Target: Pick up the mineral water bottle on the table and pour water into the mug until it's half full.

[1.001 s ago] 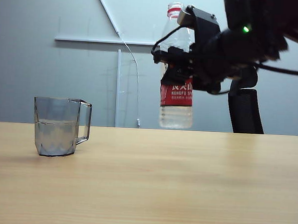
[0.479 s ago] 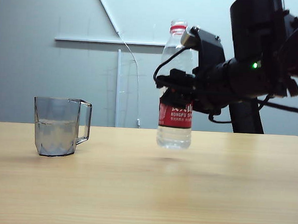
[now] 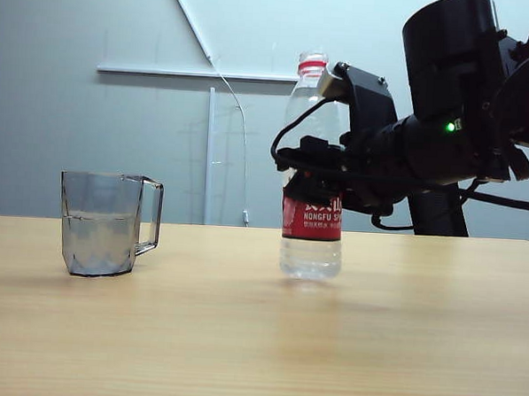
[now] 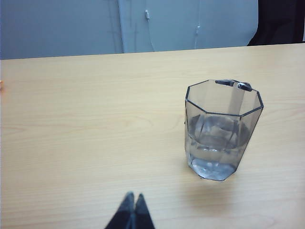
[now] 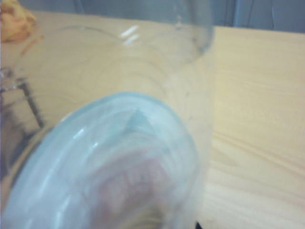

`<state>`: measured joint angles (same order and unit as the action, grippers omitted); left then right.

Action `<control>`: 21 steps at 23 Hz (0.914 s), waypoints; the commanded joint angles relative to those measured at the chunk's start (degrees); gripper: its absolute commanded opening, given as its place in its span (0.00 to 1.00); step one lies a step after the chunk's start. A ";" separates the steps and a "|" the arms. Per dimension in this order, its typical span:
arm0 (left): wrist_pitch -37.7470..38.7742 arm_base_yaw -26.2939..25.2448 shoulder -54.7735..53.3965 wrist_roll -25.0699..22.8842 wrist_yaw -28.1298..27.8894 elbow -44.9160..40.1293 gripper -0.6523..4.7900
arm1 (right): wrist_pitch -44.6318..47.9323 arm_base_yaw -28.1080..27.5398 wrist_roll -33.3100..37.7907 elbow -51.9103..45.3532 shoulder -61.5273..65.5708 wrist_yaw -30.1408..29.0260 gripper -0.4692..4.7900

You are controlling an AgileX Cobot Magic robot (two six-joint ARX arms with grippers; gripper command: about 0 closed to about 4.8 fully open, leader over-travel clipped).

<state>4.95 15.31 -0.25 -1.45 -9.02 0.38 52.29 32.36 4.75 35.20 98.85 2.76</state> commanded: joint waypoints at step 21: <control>-0.74 -0.02 -0.09 0.20 0.20 0.13 0.12 | -2.89 0.07 0.15 0.35 -0.17 -0.11 0.62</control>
<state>4.95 15.31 -0.25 -1.45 -9.02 0.38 50.06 32.34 4.75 35.31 98.85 2.79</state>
